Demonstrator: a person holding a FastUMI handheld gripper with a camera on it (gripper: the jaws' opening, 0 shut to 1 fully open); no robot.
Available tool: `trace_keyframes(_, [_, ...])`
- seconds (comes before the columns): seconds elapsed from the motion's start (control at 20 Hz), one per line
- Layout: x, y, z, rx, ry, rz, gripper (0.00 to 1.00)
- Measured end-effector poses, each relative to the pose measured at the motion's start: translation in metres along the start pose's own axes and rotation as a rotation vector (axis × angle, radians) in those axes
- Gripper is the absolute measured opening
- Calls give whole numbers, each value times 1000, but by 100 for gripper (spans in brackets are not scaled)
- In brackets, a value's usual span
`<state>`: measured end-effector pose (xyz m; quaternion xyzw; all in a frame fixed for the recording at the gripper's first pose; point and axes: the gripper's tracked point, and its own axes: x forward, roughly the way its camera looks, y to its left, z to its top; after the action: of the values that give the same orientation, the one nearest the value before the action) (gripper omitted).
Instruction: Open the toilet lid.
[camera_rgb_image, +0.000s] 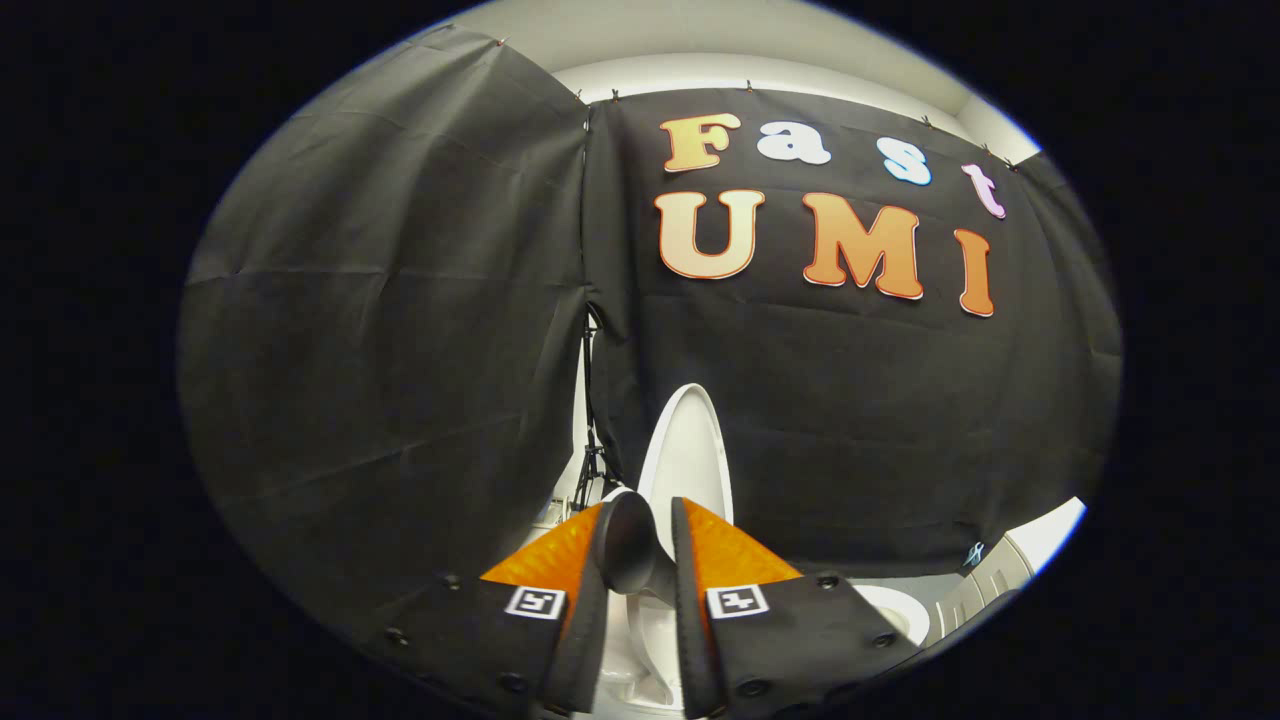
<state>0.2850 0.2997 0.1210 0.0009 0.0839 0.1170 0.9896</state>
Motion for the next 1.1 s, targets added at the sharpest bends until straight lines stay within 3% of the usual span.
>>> trace_keyframes(0.2, [-12,-5,12,45,-27,23,69])
trace_keyframes(0.4, [-19,-19,36,13,-92,38,98])
trace_keyframes(0.6, [-39,-38,58,10,-148,33,98])
trace_keyframes(1.1, [-115,-192,89,49,-209,-195,98])
